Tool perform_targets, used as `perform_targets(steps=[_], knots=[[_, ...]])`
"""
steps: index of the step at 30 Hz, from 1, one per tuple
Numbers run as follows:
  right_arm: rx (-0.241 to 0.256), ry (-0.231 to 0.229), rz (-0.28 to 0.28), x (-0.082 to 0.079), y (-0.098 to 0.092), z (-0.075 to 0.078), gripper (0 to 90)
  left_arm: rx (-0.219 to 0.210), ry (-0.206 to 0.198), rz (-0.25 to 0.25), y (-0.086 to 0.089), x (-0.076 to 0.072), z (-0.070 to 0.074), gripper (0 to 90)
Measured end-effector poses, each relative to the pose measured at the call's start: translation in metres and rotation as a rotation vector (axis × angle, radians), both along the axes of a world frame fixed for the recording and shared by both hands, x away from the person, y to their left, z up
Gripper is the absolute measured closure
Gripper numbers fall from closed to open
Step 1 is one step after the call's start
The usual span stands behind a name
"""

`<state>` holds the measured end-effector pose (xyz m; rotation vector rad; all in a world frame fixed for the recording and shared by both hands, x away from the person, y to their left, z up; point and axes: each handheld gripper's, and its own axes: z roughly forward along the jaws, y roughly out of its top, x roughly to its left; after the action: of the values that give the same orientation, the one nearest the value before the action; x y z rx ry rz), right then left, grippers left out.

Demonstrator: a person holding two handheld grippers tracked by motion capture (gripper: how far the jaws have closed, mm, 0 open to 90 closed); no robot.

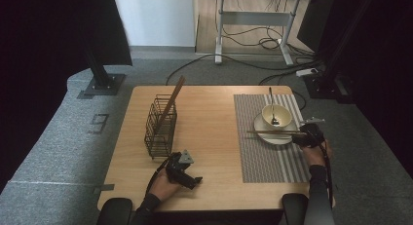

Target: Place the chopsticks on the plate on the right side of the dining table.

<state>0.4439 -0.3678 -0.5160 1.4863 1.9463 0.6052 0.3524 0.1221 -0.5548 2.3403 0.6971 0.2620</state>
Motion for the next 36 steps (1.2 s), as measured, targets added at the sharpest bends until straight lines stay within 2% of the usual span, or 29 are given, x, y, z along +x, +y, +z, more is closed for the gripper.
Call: perform_targets(steps=[8, 15, 19, 21, 23, 27, 29, 31, 33, 36], knots=[[0.006, -0.01, 0.003, -0.002, 0.0, 0.001, 35.5, 0.0, 0.0, 0.0, 0.0, 0.0, 0.0, 0.0], [0.082, -0.061, 0.033, -0.011, 0.0, 0.007, 27.6, 0.0, 0.0, 0.0, 0.0, 0.0, 0.0, 0.0], [0.12, -0.082, 0.088, -0.017, 0.009, 0.009, 20.6, 0.0, 0.0, 0.0, 0.0, 0.0, 0.0, 0.0], [0.143, -0.071, 0.137, -0.02, 0.015, 0.008, 18.9, 0.0, 0.0, 0.0, 0.0, 0.0, 0.0, 0.0], [0.154, -0.097, 0.176, -0.025, 0.022, 0.006, 15.5, 0.0, 0.0, 0.0, 0.0, 0.0, 0.0, 0.0], [0.212, -0.09, 0.23, -0.03, 0.029, 0.004, 11.8, 0.001, 0.0, 0.0, 0.0, 0.0, 0.0, 0.0], [0.25, -0.085, 0.25, -0.031, 0.034, 0.002, 6.9, 0.0, 0.0, 0.0, 0.0, 0.0, 0.0, 0.0], [0.267, -0.084, 0.271, -0.03, 0.039, 0.0, 3.3, 0.0, 0.0, 0.0, 0.0, 0.0, 0.0, 0.0], [0.271, -0.066, 0.293, -0.028, 0.047, -0.003, 0.4, 0.0, 0.0, 0.0, 0.0, 0.0, 0.0, 0.0], [0.235, -0.043, 0.329, -0.025, 0.06, -0.009, 0.0, 0.0, 0.0, 0.0, 0.0, 0.0, 0.0, 0.0]])
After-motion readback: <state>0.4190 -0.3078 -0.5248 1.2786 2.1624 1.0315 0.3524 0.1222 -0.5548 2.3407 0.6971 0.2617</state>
